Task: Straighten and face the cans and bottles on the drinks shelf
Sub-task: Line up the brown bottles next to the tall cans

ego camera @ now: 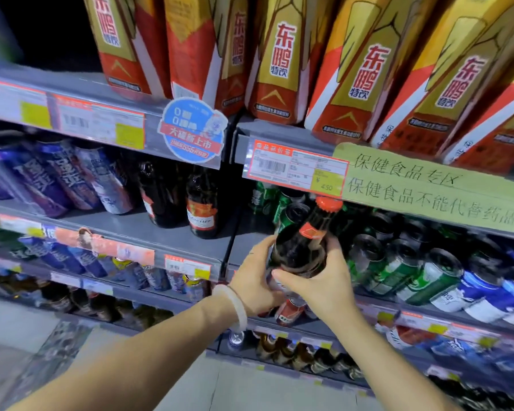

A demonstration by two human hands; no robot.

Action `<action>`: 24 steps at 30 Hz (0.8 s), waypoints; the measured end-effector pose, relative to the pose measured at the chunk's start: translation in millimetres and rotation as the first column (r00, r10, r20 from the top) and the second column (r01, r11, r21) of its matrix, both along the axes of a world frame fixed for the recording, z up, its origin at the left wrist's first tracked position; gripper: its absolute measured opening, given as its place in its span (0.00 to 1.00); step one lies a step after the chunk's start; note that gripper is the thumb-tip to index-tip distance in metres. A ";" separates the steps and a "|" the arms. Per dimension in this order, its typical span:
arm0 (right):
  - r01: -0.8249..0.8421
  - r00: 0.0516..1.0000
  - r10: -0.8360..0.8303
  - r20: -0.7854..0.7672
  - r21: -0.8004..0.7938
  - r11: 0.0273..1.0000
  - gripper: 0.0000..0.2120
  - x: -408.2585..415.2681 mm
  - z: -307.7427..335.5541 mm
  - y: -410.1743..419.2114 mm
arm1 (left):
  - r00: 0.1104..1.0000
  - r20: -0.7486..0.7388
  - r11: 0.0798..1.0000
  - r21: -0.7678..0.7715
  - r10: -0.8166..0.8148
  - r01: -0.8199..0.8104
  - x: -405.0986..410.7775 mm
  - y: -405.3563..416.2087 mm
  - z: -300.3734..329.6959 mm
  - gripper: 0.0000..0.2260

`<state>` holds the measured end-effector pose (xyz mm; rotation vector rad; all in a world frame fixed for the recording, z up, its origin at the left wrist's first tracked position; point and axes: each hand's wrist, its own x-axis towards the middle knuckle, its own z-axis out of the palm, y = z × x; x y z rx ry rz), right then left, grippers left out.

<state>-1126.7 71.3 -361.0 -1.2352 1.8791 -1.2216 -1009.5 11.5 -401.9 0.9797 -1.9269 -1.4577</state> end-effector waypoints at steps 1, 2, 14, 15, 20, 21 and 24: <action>-0.011 1.000 0.011 0.006 0.007 1.000 0.38 7.2 -1.0 -4.9 | 1.000 -0.008 0.999 0.033 0.028 -0.027 5.8 2.2 -0.8 0.33; -0.024 1.000 0.023 0.010 0.013 1.000 0.39 14.9 -1.1 -10.4 | 0.996 -0.012 0.995 0.049 0.084 -0.083 11.7 2.0 1.4 0.33; -0.029 0.999 0.027 0.031 0.061 0.998 0.40 57.6 -2.9 -89.8 | 0.833 0.163 0.849 -0.119 0.528 -0.515 92.9 -52.4 -9.9 0.29; -0.008 1.000 0.007 0.016 0.077 0.997 0.41 57.0 -4.6 -95.2 | 0.820 0.172 0.838 -0.115 0.546 -0.534 98.8 -57.3 -11.0 0.29; 0.041 0.999 -0.039 -0.014 0.141 0.989 0.44 54.6 -12.0 -114.9 | 0.793 0.188 0.814 -0.086 0.579 -0.574 117.9 -77.7 -13.8 0.31; 0.053 0.999 -0.053 -0.005 0.150 0.987 0.44 55.5 -12.7 -118.1 | 0.790 0.185 0.811 -0.086 0.584 -0.579 120.1 -80.2 -14.1 0.31; 0.079 0.996 -0.083 0.027 0.138 0.987 0.38 60.9 -9.4 -124.9 | 0.778 0.179 0.797 -0.082 0.603 -0.599 127.1 -86.6 -14.6 0.29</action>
